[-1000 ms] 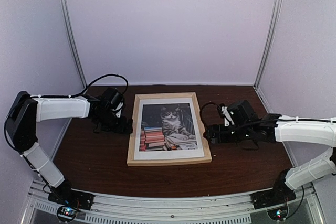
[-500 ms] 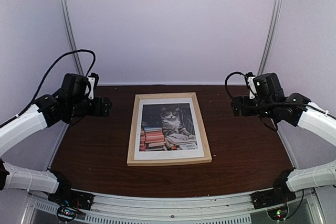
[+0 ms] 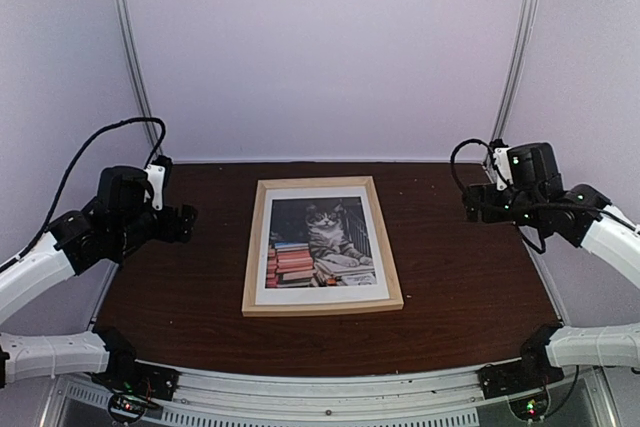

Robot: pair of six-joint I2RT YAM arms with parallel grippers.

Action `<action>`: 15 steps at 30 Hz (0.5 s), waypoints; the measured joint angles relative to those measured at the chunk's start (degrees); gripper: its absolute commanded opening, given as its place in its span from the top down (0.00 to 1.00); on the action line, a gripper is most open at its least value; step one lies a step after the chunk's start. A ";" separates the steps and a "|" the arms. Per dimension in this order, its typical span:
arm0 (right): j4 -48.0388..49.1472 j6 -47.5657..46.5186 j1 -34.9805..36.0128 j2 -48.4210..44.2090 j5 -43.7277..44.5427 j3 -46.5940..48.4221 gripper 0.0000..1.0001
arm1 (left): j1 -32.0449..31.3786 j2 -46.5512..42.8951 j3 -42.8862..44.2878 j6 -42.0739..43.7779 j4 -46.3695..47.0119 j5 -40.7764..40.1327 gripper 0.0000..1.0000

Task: Put the photo into the frame
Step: Reset both arms

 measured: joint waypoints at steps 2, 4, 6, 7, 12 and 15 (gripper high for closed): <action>0.07 -0.13 0.00 0.02 -0.28 -0.44 0.00 | 0.00 -0.79 -1.14 0.00 0.35 0.26 0.02; 0.39 -0.13 -0.04 -0.02 -0.50 -1.01 0.00 | 0.00 -1.09 -1.40 0.00 0.61 0.44 0.02; 0.72 -0.13 -0.04 -0.09 -0.81 -1.49 0.00 | 0.00 -1.11 -1.40 0.00 1.27 0.50 0.02; 1.01 -0.13 -0.04 -0.11 -0.90 -1.68 0.00 | 0.00 -1.11 -1.38 0.00 1.38 0.57 0.02; 1.90 -0.11 -0.04 -0.46 -1.09 -2.32 0.00 | 0.00 -1.05 -1.38 0.00 1.51 0.81 0.02; 2.21 -0.09 -0.04 -0.85 -1.07 -2.62 0.00 | 0.00 -1.05 -1.38 0.00 1.53 0.85 0.02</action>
